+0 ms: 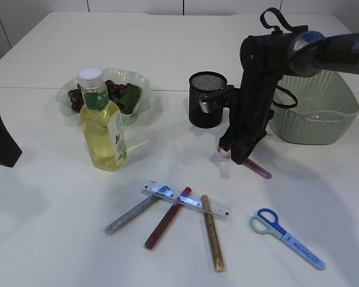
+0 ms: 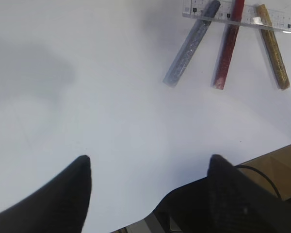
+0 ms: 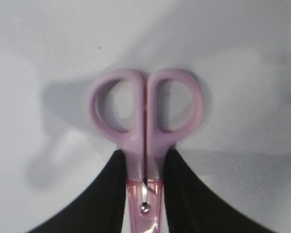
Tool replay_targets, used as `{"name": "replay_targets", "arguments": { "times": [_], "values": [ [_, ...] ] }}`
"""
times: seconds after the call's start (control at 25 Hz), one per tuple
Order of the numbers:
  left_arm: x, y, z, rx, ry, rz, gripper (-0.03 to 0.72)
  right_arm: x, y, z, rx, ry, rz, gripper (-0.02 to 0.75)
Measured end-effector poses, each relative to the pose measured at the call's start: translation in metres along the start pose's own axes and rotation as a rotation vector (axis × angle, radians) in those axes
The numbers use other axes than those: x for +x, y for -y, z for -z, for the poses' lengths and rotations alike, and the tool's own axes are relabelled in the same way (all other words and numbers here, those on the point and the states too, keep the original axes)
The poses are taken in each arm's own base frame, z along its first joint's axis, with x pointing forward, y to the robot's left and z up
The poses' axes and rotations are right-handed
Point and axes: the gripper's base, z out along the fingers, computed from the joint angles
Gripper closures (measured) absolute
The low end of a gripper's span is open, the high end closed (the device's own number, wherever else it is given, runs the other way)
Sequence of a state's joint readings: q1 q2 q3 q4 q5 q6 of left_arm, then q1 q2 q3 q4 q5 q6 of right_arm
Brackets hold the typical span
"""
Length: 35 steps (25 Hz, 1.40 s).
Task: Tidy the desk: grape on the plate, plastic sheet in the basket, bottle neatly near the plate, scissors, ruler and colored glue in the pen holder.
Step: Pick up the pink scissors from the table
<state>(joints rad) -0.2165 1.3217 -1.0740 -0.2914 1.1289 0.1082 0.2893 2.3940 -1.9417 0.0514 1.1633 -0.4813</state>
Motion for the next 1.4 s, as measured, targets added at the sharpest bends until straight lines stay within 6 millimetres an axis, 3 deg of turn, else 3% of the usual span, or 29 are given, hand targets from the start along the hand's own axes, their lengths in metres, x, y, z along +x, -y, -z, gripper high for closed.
{"name": "replay_targets", "arguments": {
  "times": [0.36,0.76,1.24,1.4],
  "values": [
    [0.0,0.0,0.0,0.0,0.0,0.0,0.147,-0.001,-0.004,0.004,-0.034,0.017,-0.019,0.535],
    [0.0,0.0,0.0,0.0,0.0,0.0,0.147,0.0,-0.009,0.046,-0.125,0.126,-0.051,0.535],
    [0.001,0.0,0.0,0.001,-0.008,0.0,0.147,0.0,0.029,0.117,-0.374,0.578,-0.111,0.535],
    [0.001,0.0,0.0,0.001,-0.008,0.0,0.147,-0.009,0.039,0.131,-0.344,0.779,-0.083,0.535]
  ]
}}
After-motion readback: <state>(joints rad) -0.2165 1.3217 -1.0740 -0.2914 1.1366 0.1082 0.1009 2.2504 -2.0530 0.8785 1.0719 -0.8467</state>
